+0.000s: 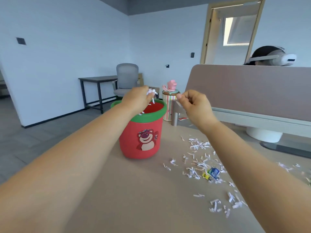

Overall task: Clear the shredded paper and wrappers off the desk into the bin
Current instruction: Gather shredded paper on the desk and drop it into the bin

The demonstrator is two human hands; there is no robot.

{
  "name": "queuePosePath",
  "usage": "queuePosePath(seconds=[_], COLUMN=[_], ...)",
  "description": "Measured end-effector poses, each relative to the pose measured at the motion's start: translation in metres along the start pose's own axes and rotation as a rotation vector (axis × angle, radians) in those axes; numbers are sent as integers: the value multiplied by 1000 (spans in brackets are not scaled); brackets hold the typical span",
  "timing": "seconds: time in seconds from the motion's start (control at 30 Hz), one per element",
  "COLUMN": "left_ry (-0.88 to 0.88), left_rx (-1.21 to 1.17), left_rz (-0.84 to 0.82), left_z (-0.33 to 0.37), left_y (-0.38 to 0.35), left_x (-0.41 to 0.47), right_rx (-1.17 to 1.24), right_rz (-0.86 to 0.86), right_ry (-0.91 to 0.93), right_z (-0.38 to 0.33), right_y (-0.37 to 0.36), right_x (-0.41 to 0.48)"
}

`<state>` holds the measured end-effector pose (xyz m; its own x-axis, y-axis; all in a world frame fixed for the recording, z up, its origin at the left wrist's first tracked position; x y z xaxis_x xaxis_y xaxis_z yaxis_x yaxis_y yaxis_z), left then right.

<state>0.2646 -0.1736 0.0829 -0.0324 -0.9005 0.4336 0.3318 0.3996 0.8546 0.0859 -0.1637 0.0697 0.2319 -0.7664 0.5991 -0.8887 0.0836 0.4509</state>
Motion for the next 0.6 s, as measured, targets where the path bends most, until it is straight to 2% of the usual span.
queuePosePath(seconds=[0.17, 0.27, 0.33, 0.53, 0.6], left_ry=[61, 49, 24, 9, 3], left_rx=[14, 50, 113, 0, 61], left_rz=[-287, -347, -328, -179, -102], left_z=[-21, -24, -26, -36, -41], left_y=[-19, -16, -8, 7, 11], left_x=[15, 19, 19, -2, -14], right_rx=[34, 39, 56, 97, 113], right_rz=[-5, -24, -40, -68, -85], right_ry=[16, 31, 32, 45, 61], right_z=[-4, -11, -14, -20, -28], right_y=[-14, -20, -26, -48, -57], right_x=[19, 30, 34, 41, 51])
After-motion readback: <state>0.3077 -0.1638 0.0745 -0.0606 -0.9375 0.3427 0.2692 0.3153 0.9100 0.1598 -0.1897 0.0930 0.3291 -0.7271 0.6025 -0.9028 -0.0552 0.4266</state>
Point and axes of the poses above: each hand's wrist, its own x-axis towards the middle knuckle, its own y-axis out of the back of the hand, z = x × y, the point moved 6 cm from there along x, towards the middle knuckle, and after that the axes turned 7 degrees about -z, right-handed, at the moved point
